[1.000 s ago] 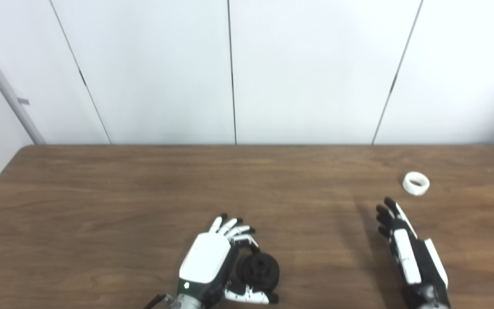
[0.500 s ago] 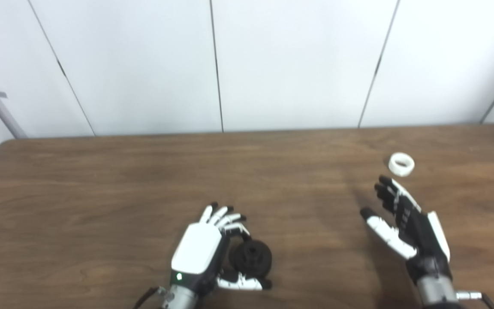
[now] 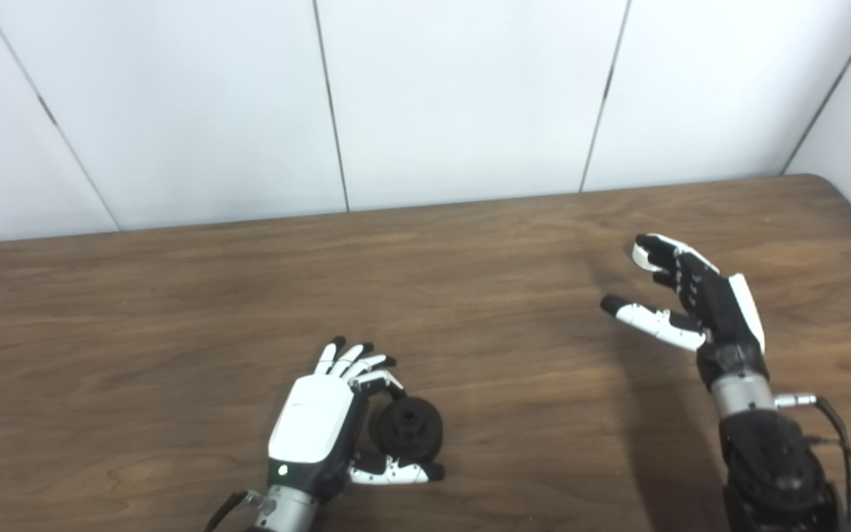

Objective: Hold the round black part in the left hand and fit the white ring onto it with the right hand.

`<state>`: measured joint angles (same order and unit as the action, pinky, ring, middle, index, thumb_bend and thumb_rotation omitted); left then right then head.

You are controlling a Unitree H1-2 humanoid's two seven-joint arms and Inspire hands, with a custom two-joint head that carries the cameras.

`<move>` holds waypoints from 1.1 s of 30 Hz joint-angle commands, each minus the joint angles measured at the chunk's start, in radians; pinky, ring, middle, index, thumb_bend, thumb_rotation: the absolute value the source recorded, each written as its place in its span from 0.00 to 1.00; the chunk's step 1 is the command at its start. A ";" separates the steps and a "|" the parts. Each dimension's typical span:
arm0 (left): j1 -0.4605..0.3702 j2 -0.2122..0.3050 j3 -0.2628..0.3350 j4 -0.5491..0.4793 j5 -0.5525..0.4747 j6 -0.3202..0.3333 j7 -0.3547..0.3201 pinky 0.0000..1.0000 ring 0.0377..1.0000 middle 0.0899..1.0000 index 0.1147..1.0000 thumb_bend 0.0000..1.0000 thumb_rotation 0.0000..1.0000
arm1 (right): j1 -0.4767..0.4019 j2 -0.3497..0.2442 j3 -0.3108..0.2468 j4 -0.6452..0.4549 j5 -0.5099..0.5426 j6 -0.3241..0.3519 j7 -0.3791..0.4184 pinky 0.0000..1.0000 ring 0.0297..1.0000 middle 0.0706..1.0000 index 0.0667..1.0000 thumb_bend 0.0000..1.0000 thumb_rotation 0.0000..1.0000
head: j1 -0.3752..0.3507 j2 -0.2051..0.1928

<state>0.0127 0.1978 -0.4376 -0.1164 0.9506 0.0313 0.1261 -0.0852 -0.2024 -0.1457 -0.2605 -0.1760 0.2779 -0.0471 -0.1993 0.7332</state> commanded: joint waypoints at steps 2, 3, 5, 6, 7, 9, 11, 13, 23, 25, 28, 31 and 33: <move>0.016 0.029 0.008 0.012 0.012 -0.004 -0.016 1.00 0.89 0.78 0.42 0.52 0.06 | -0.072 -0.040 -0.017 0.002 -0.021 0.009 -0.011 0.92 0.90 0.86 0.75 0.81 0.29 | -0.025 0.009; 0.015 0.030 0.011 0.011 0.012 -0.007 -0.016 1.00 0.89 0.78 0.42 0.52 0.06 | -0.084 -0.049 -0.018 0.010 -0.027 0.012 -0.011 0.94 0.91 0.86 0.75 0.82 0.28 | -0.028 0.009; 0.015 0.034 0.016 0.007 0.006 -0.008 -0.024 1.00 0.89 0.77 0.42 0.52 0.05 | -0.107 -0.076 -0.011 0.031 -0.055 0.015 -0.012 0.98 0.92 0.86 0.75 0.82 0.27 | -0.042 0.011; 0.015 0.034 0.019 0.004 0.002 -0.007 -0.029 1.00 0.89 0.78 0.42 0.52 0.05 | -0.118 -0.091 -0.004 0.042 -0.076 0.021 -0.013 0.97 0.91 0.85 0.75 0.83 0.29 | -0.052 0.011; 0.015 0.035 0.022 0.002 -0.002 -0.009 -0.032 1.00 0.89 0.78 0.42 0.52 0.05 | -0.133 -0.108 0.003 0.054 -0.102 0.034 -0.013 0.97 0.90 0.84 0.75 0.83 0.30 | -0.057 0.012; 0.015 0.037 0.025 -0.001 -0.006 -0.012 -0.037 1.00 0.89 0.77 0.42 0.52 0.05 | -0.159 -0.132 0.010 0.072 -0.138 0.058 -0.012 0.95 0.89 0.84 0.74 0.85 0.34 | -0.066 0.012; 0.016 0.039 0.027 -0.004 -0.005 -0.013 -0.044 1.00 0.89 0.77 0.42 0.52 0.05 | -0.185 -0.155 0.016 0.090 -0.166 0.077 -0.011 0.69 0.76 0.75 0.72 0.89 0.33 | -0.070 0.011; 0.018 0.041 0.030 -0.003 -0.008 -0.019 -0.045 1.00 0.89 0.77 0.42 0.52 0.05 | -0.209 -0.183 0.024 0.109 -0.184 0.083 -0.002 0.68 0.77 0.74 0.72 0.90 0.32 | -0.080 0.010; 0.020 0.047 0.041 0.010 -0.005 -0.039 -0.046 1.00 0.88 0.76 0.42 0.52 0.05 | -0.298 -0.284 0.096 0.215 -0.274 0.174 0.063 0.91 0.93 0.92 0.69 0.95 0.31 | -0.100 0.000; 0.020 0.048 0.041 0.012 -0.003 -0.041 -0.045 1.00 0.88 0.76 0.42 0.52 0.05 | -0.318 -0.302 0.119 0.248 -0.295 0.182 0.076 0.92 0.96 0.94 0.69 0.95 0.31 | -0.102 -0.003; 0.021 0.048 0.041 0.013 -0.002 -0.043 -0.043 1.00 0.88 0.76 0.42 0.52 0.05 | -0.345 -0.313 0.135 0.291 -0.308 0.189 0.102 0.91 0.99 0.97 0.70 0.95 0.28 | -0.103 -0.006; 0.023 0.047 0.042 0.014 -0.006 -0.042 -0.045 1.00 0.88 0.76 0.42 0.52 0.05 | -0.373 -0.328 0.156 0.339 -0.324 0.189 0.126 0.90 1.00 1.00 0.71 0.94 0.27 | -0.103 -0.006; 0.024 0.047 0.042 0.014 -0.007 -0.043 -0.046 1.00 0.88 0.76 0.42 0.52 0.05 | -0.395 -0.340 0.172 0.377 -0.340 0.190 0.147 0.89 1.00 1.00 0.72 0.94 0.29 | -0.103 -0.008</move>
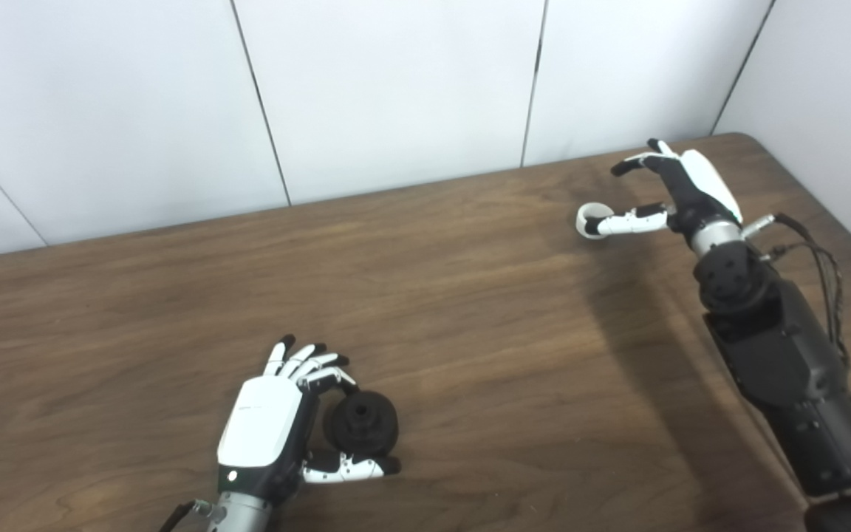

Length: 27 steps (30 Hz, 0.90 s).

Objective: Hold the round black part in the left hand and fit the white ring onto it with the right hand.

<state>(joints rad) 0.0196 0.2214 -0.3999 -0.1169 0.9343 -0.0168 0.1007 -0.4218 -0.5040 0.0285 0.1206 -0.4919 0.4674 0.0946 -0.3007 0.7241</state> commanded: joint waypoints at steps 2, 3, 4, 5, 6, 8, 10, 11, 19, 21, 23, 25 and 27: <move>0.016 0.024 0.003 0.016 0.014 0.004 -0.018 1.00 0.88 0.75 0.42 0.52 0.05 | -0.077 -0.049 0.013 0.025 -0.049 0.002 0.025 0.92 1.00 1.00 0.73 0.94 0.30 | -0.001 0.001; 0.017 0.024 0.003 0.017 0.014 0.004 -0.018 1.00 0.88 0.75 0.42 0.52 0.05 | -0.087 -0.054 0.019 0.038 -0.065 0.002 0.041 0.94 1.00 1.00 0.73 0.94 0.31 | -0.001 0.001; 0.017 0.024 0.003 0.017 0.013 0.004 -0.019 1.00 0.88 0.76 0.42 0.52 0.05 | -0.097 -0.058 0.025 0.052 -0.077 0.002 0.053 0.97 1.00 1.00 0.74 0.93 0.32 | -0.001 0.001; 0.018 0.024 0.004 0.016 0.011 0.004 -0.020 1.00 0.88 0.76 0.42 0.52 0.05 | -0.106 -0.062 0.028 0.065 -0.087 0.002 0.065 0.99 1.00 1.00 0.74 0.93 0.32 | -0.001 0.001; 0.018 0.024 0.004 0.016 0.009 0.004 -0.020 1.00 0.88 0.76 0.42 0.52 0.05 | -0.114 -0.066 0.033 0.077 -0.092 0.002 0.073 0.99 1.00 1.00 0.75 0.93 0.32 | -0.001 0.001; 0.021 0.025 0.004 0.013 0.008 0.005 -0.024 1.00 0.88 0.76 0.42 0.52 0.05 | -0.126 -0.073 0.045 0.094 -0.103 0.002 0.085 1.00 1.00 1.00 0.75 0.94 0.32 | 0.000 -0.003; 0.023 0.025 0.004 0.010 0.011 0.008 -0.027 1.00 0.88 0.76 0.42 0.52 0.05 | -0.134 -0.075 0.053 0.107 -0.119 0.002 0.093 1.00 1.00 1.00 0.75 0.94 0.32 | 0.000 -0.003; 0.024 0.026 0.003 0.010 0.014 0.008 -0.027 1.00 0.88 0.76 0.42 0.52 0.05 | -0.140 -0.075 0.056 0.117 -0.126 0.002 0.098 1.00 1.00 1.00 0.75 0.94 0.32 | 0.003 -0.003; 0.033 0.026 0.004 0.003 0.007 0.008 -0.031 1.00 0.88 0.76 0.42 0.52 0.05 | -0.172 -0.075 0.075 0.190 -0.155 0.001 0.103 1.00 1.00 0.99 0.72 0.94 0.30 | 0.011 -0.003; 0.035 0.027 0.005 0.003 0.005 0.005 -0.029 1.00 0.88 0.76 0.42 0.52 0.05 | -0.176 -0.076 0.079 0.202 -0.156 0.000 0.097 1.00 1.00 0.99 0.70 0.94 0.30 | 0.011 -0.003; 0.036 0.028 0.004 0.002 0.007 0.006 -0.032 1.00 0.88 0.76 0.42 0.52 0.05 | -0.174 -0.074 0.081 0.205 -0.156 0.000 0.096 1.00 1.00 0.98 0.69 0.93 0.29 | 0.012 -0.003; 0.036 0.030 0.003 0.001 0.010 0.007 -0.034 1.00 0.89 0.76 0.42 0.52 0.05 | -0.175 -0.073 0.086 0.211 -0.157 0.000 0.096 1.00 1.00 0.98 0.69 0.93 0.29 | 0.012 -0.001; 0.035 0.030 0.003 0.002 0.012 0.006 -0.032 1.00 0.88 0.76 0.42 0.52 0.05 | -0.177 -0.074 0.094 0.220 -0.158 -0.002 0.094 0.98 1.00 0.97 0.69 0.93 0.30 | 0.011 -0.002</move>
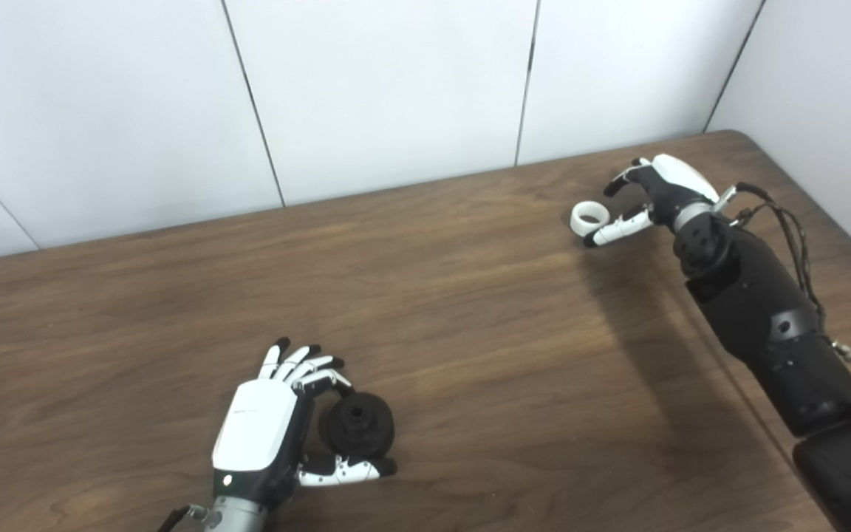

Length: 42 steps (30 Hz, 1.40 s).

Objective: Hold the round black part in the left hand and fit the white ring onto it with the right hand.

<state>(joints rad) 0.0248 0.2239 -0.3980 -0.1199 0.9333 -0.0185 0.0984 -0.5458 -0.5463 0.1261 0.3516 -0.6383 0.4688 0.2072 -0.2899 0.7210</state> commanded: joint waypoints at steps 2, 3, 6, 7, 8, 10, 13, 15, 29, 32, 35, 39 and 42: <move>0.030 0.028 0.002 0.007 0.011 0.008 -0.030 1.00 0.89 0.76 0.42 0.52 0.05 | -0.055 -0.034 0.007 -0.004 -0.010 -0.008 -0.019 0.97 1.00 0.96 0.69 0.93 0.30 | -0.001 0.001; 0.029 0.028 0.002 0.009 0.011 0.006 -0.027 1.00 0.89 0.76 0.42 0.52 0.05 | -0.056 -0.035 0.011 -0.002 -0.011 -0.007 -0.019 0.96 1.00 0.96 0.69 0.92 0.30 | -0.001 0.001; 0.028 0.027 0.002 0.011 0.010 0.006 -0.026 1.00 0.89 0.76 0.42 0.52 0.05 | -0.063 -0.031 0.017 0.008 -0.011 -0.003 -0.022 0.99 1.00 0.96 0.70 0.93 0.31 | 0.002 -0.001; 0.028 0.026 0.002 0.010 0.010 0.007 -0.026 1.00 0.89 0.76 0.42 0.52 0.05 | -0.064 -0.029 0.016 0.010 -0.011 -0.002 -0.023 0.99 1.00 0.96 0.70 0.93 0.31 | 0.003 -0.001; 0.028 0.026 0.002 0.010 0.009 0.008 -0.027 1.00 0.89 0.76 0.42 0.52 0.05 | -0.066 -0.028 0.018 0.010 -0.013 -0.002 -0.024 1.00 1.00 0.96 0.70 0.93 0.31 | 0.003 -0.001; 0.029 0.025 0.002 0.007 0.009 0.010 -0.030 1.00 0.89 0.76 0.42 0.52 0.05 | -0.069 -0.027 0.020 0.009 -0.016 -0.001 -0.022 1.00 1.00 0.96 0.71 0.93 0.32 | 0.003 -0.001; 0.028 0.024 0.001 0.008 0.010 0.009 -0.029 1.00 0.89 0.76 0.42 0.52 0.05 | -0.072 -0.023 0.021 0.008 -0.018 -0.001 -0.021 1.00 1.00 0.96 0.71 0.93 0.32 | 0.004 -0.002; 0.028 0.024 0.001 0.009 0.010 0.008 -0.028 1.00 0.88 0.76 0.42 0.52 0.05 | -0.074 -0.021 0.022 0.009 -0.019 0.000 -0.021 1.00 1.00 0.96 0.71 0.93 0.32 | 0.004 -0.002; 0.027 0.022 -0.005 0.005 0.028 0.018 -0.033 1.00 0.88 0.76 0.42 0.52 0.05 | -0.070 -0.015 0.028 0.005 0.004 -0.009 -0.040 0.90 0.99 0.93 0.69 0.93 0.31 | 0.009 0.001; 0.026 0.022 -0.005 0.006 0.028 0.016 -0.032 1.00 0.89 0.76 0.42 0.52 0.05 | -0.070 -0.016 0.029 0.006 0.004 -0.009 -0.039 0.91 0.99 0.93 0.69 0.92 0.31 | 0.009 0.001; 0.026 0.021 -0.004 0.005 0.026 0.016 -0.031 1.00 0.88 0.76 0.42 0.52 0.05 | -0.070 -0.015 0.028 0.007 0.006 -0.009 -0.038 0.93 0.99 0.92 0.68 0.91 0.30 | 0.009 0.001; 0.025 0.021 -0.003 0.006 0.026 0.017 -0.030 1.00 0.88 0.76 0.42 0.52 0.05 | -0.070 -0.014 0.030 0.001 0.004 -0.006 -0.035 0.91 1.00 0.92 0.67 0.92 0.31 | 0.009 0.001; 0.026 0.021 -0.003 0.005 0.026 0.017 -0.030 1.00 0.88 0.76 0.42 0.52 0.05 | -0.074 -0.011 0.031 0.002 0.001 -0.002 -0.031 0.91 1.00 0.93 0.67 0.92 0.30 | 0.009 0.001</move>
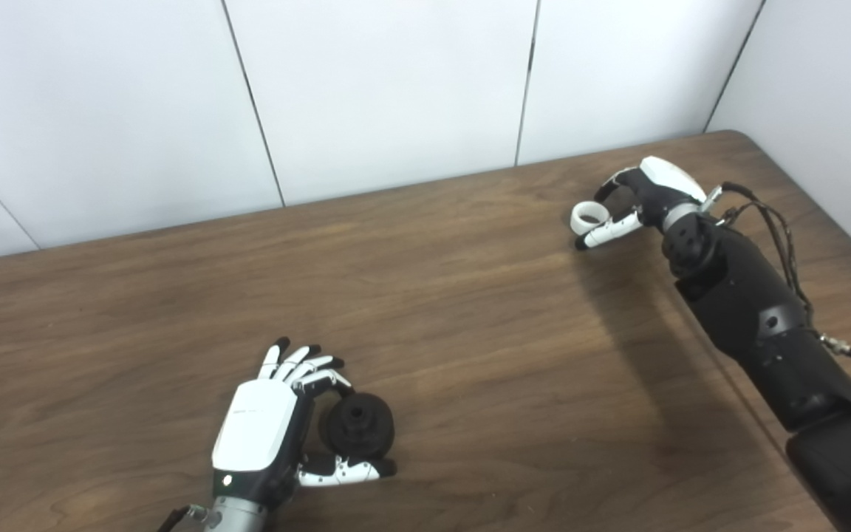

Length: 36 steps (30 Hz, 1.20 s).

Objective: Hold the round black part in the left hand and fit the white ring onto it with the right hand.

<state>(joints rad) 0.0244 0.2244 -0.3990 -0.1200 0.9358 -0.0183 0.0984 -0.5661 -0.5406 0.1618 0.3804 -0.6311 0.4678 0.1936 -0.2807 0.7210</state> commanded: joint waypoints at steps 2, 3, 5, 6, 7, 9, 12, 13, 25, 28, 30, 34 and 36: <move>0.026 0.021 -0.002 0.003 0.023 0.017 -0.033 1.00 0.88 0.76 0.42 0.52 0.05 | -0.057 -0.015 -0.002 -0.022 -0.006 -0.003 -0.019 0.92 1.00 0.92 0.66 0.91 0.31 | 0.000 0.001; 0.026 0.021 -0.003 0.003 0.023 0.018 -0.033 1.00 0.88 0.76 0.42 0.52 0.05 | -0.058 -0.015 -0.002 -0.018 -0.004 -0.006 -0.022 0.92 1.00 0.92 0.66 0.91 0.31 | 0.000 0.001; 0.026 0.021 -0.003 0.004 0.022 0.017 -0.034 1.00 0.88 0.76 0.42 0.52 0.05 | -0.058 -0.013 -0.002 -0.015 0.002 -0.012 -0.026 0.93 1.00 0.92 0.65 0.91 0.30 | 0.000 0.001; 0.026 0.021 -0.003 0.003 0.022 0.018 -0.036 1.00 0.88 0.76 0.42 0.52 0.05 | -0.058 -0.012 -0.003 -0.016 0.004 -0.012 -0.026 0.93 1.00 0.92 0.65 0.91 0.30 | 0.000 0.003; 0.026 0.021 -0.003 0.002 0.022 0.018 -0.037 1.00 0.88 0.76 0.42 0.52 0.05 | -0.058 -0.012 -0.003 -0.017 0.007 -0.014 -0.026 0.94 1.00 0.92 0.64 0.91 0.31 | 0.000 0.003; 0.026 0.021 -0.004 0.001 0.024 0.020 -0.038 1.00 0.88 0.76 0.42 0.52 0.05 | -0.056 -0.012 -0.001 -0.016 0.008 -0.019 -0.028 0.96 1.00 0.91 0.63 0.90 0.31 | 0.000 0.003; 0.025 0.021 -0.005 0.004 0.028 0.019 -0.034 1.00 0.88 0.76 0.42 0.52 0.05 | -0.056 -0.009 0.001 -0.009 0.011 -0.017 -0.035 0.99 1.00 0.91 0.62 0.89 0.29 | 0.000 0.003; 0.025 0.020 -0.005 0.005 0.027 0.017 -0.031 1.00 0.88 0.76 0.42 0.52 0.05 | -0.055 -0.007 0.000 -0.008 0.013 -0.018 -0.038 0.99 1.00 0.91 0.62 0.89 0.28 | 0.000 0.003; 0.029 0.020 -0.006 -0.001 0.027 0.016 -0.032 1.00 0.88 0.76 0.42 0.52 0.05 | -0.043 -0.001 -0.011 -0.003 0.047 -0.052 -0.096 1.00 0.96 0.82 0.45 0.55 0.14 | 0.003 0.004; 0.029 0.020 -0.007 -0.005 0.029 0.018 -0.035 1.00 0.88 0.76 0.42 0.52 0.05 | -0.039 -0.003 -0.002 -0.014 0.037 -0.046 -0.099 1.00 0.93 0.80 0.45 0.53 0.14 | 0.003 0.004; 0.030 0.020 -0.008 -0.009 0.029 0.020 -0.039 1.00 0.89 0.76 0.42 0.52 0.05 | -0.038 -0.004 0.002 -0.020 0.034 -0.040 -0.096 1.00 0.91 0.79 0.45 0.53 0.13 | 0.003 0.004; 0.029 0.018 -0.010 -0.012 0.032 0.025 -0.042 1.00 0.89 0.76 0.42 0.52 0.05 | -0.031 -0.008 0.004 -0.024 0.034 -0.043 -0.094 1.00 0.90 0.78 0.45 0.52 0.13 | 0.001 0.005; 0.029 0.018 -0.010 -0.012 0.032 0.026 -0.043 1.00 0.89 0.76 0.42 0.52 0.05 | -0.028 -0.009 0.004 -0.025 0.034 -0.045 -0.093 1.00 0.90 0.79 0.45 0.52 0.13 | 0.001 0.005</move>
<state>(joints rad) 0.0287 0.2244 -0.4034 -0.1301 0.9444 -0.0105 0.0958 -0.5673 -0.5247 0.1672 0.3846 -0.5810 0.4317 0.1228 -0.2807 0.7256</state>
